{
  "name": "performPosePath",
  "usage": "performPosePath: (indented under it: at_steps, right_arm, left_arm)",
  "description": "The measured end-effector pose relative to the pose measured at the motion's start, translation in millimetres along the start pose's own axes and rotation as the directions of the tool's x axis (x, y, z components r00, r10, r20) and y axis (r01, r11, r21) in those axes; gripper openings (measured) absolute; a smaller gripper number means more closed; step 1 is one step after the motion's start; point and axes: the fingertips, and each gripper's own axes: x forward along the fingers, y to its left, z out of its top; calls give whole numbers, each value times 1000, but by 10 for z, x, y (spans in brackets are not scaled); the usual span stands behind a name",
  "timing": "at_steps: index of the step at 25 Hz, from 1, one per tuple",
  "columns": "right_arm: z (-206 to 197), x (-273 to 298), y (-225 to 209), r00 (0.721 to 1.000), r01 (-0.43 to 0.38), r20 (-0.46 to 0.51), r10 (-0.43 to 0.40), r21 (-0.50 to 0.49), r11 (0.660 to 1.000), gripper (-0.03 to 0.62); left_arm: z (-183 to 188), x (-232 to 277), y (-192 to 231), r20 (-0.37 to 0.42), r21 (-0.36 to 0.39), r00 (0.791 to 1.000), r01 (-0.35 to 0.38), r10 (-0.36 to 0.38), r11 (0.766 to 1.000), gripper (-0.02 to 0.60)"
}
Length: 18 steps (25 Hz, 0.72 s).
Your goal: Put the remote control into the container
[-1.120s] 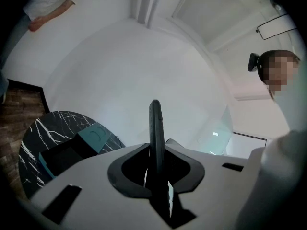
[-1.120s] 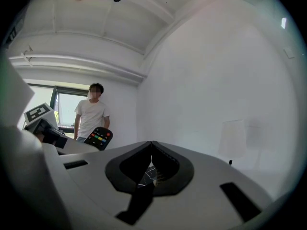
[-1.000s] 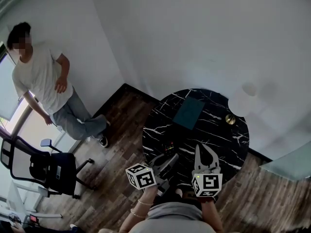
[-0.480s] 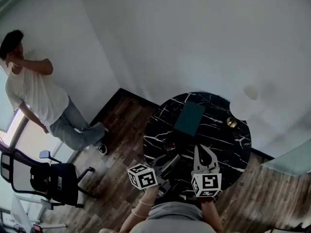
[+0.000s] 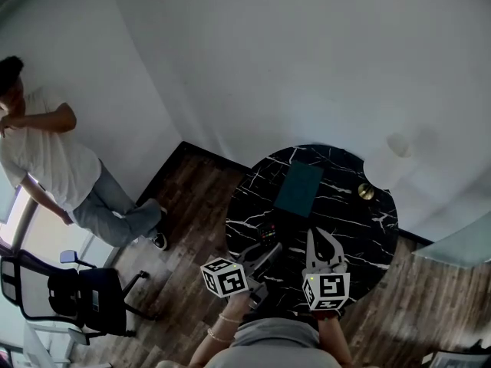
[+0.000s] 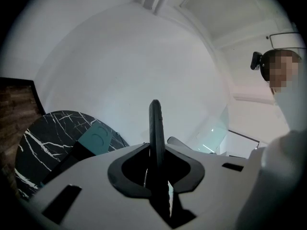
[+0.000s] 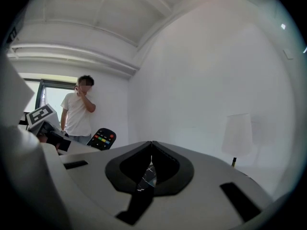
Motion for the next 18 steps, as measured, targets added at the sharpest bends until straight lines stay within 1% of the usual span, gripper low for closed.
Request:
performPosePath:
  at_steps: [12,18]
  right_arm:
    - [-79,92,-64,995,93,-27,-94,-21,995,12]
    - [-96,109,-136,988,147,-33,-148,-20,989,12]
  left_arm:
    - [6,136,285,-85,-15,996,28,-29,999,67]
    - [-61,209,511,-156,12,987,23,-21,1000,67]
